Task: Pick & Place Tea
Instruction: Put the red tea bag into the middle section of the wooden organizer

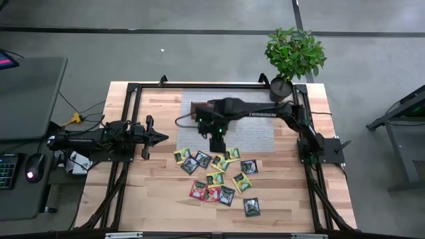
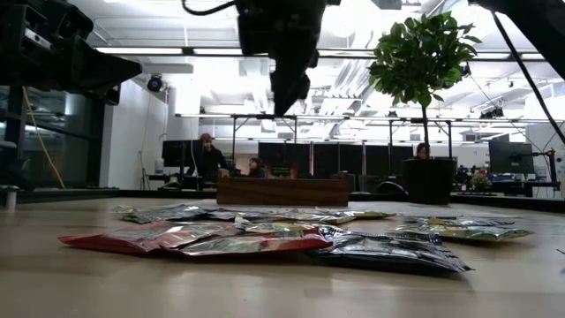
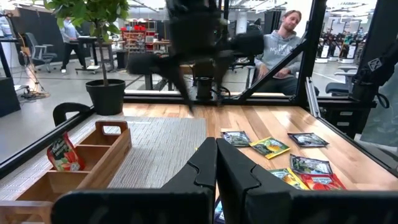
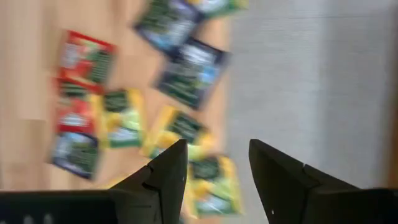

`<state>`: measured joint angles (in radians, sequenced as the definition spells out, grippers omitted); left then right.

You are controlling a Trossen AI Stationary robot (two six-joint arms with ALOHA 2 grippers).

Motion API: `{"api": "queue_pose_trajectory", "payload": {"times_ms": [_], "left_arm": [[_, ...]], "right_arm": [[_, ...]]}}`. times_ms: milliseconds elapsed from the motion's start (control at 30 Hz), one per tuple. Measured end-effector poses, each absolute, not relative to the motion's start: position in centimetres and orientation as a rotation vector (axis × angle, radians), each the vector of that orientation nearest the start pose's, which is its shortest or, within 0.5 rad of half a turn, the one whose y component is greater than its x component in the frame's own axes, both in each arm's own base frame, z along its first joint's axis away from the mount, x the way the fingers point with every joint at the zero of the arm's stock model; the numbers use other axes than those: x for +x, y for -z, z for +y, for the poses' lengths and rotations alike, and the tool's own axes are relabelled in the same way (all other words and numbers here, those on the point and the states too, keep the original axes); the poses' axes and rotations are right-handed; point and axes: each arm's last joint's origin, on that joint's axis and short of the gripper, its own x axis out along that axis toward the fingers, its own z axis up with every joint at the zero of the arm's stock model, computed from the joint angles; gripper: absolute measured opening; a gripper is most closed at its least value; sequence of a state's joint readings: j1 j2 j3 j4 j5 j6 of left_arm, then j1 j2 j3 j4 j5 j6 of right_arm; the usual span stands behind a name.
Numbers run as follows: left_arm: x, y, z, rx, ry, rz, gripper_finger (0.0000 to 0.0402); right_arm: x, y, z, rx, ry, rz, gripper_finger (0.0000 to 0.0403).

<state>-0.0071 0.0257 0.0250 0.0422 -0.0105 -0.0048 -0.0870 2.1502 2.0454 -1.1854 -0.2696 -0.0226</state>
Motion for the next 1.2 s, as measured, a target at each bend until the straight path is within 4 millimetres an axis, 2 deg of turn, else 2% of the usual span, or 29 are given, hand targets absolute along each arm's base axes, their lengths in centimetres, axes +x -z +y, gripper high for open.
{"api": "queue_pose_trajectory", "payload": {"times_ms": [233, 400, 733, 833, 1067, 1200], "left_arm": [[9.8, -17.4, 0.0, -0.005, -0.003, -0.042, 0.0000], [9.8, -17.4, 0.0, -0.005, -0.004, -0.042, 0.0000], [9.8, -17.4, 0.0, -0.005, -0.003, -0.041, 0.0000], [9.8, -17.4, 0.0, -0.005, -0.003, -0.040, 0.0000], [9.8, -17.3, 0.0, -0.005, -0.003, -0.032, 0.0000], [9.8, -17.3, 0.0, -0.005, -0.003, -0.024, 0.0000]], "right_arm": [[44.8, -20.9, 0.1, 0.460, -0.292, 1.229, 0.0179], [45.1, -18.7, 2.1, 0.575, -0.343, 1.174, 0.0190], [46.2, -16.3, 4.3, 0.647, -0.366, 1.164, 0.0211], [47.0, -16.3, 4.7, 0.637, -0.395, 1.143, 0.0213], [47.1, -16.4, 5.5, 0.576, -0.397, 1.134, 0.0214], [47.2, -15.5, 6.5, 0.565, -0.399, 1.147, 0.0214]]}}
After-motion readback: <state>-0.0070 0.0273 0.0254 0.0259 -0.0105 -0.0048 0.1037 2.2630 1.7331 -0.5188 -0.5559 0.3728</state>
